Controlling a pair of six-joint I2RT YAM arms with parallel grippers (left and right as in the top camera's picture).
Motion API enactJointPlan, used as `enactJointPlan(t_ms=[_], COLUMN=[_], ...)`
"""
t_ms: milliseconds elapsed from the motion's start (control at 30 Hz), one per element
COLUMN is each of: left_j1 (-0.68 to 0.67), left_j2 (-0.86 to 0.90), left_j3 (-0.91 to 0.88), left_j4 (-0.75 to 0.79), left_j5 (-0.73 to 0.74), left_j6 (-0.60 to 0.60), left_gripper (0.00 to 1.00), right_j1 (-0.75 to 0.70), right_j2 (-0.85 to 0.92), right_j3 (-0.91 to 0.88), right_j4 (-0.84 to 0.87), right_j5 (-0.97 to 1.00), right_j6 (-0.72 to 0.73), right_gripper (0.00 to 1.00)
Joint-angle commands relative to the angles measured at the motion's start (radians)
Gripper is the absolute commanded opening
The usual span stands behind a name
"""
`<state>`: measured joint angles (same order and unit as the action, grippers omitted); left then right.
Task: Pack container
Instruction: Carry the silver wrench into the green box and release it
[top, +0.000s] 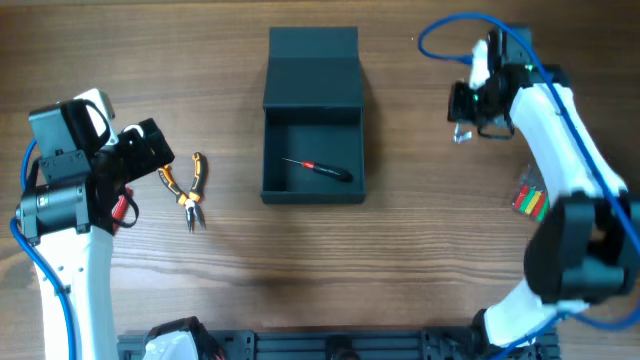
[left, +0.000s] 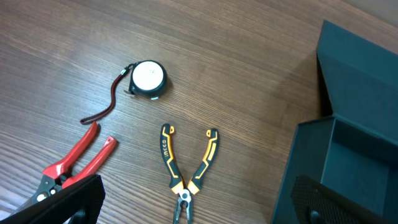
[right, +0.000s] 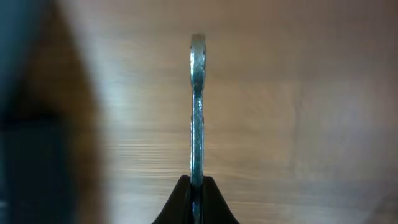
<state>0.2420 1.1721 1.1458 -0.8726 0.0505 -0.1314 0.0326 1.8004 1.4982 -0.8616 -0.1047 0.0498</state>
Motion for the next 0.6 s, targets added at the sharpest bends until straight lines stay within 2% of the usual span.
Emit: enactJointPlan(t_ms=[0,167,367,567], left_j1=[-0.005,-0.003,-0.003,-0.004], left_j2=[-0.014,-0.015,-0.015,-0.015], left_j3=[0.02,0.02,0.02,0.02], left_j4=[0.0,0.001,-0.004,-0.004], left_j5=[0.011,-0.038,-0.037,-0.032], left_j6=[0.024,0.023,0.023,0.019], left_gripper=[1.0,1.0,1.0,1.0], right_j1=[0.13,0.321,0.522,0.617], right_j2=[-0.13,-0.182,-0.172,-0.112], right_j3=[0.1,0.112,0.112,0.112], right_j4=[-0.066,-0.13,-0.129,-0.055], right_j5=[-0.031,-0.031,-0.031,-0.028], right_j6=[-0.29,-0.589,-0.732,-0.743], right_gripper=[0.04,0.04,0.04,0.04])
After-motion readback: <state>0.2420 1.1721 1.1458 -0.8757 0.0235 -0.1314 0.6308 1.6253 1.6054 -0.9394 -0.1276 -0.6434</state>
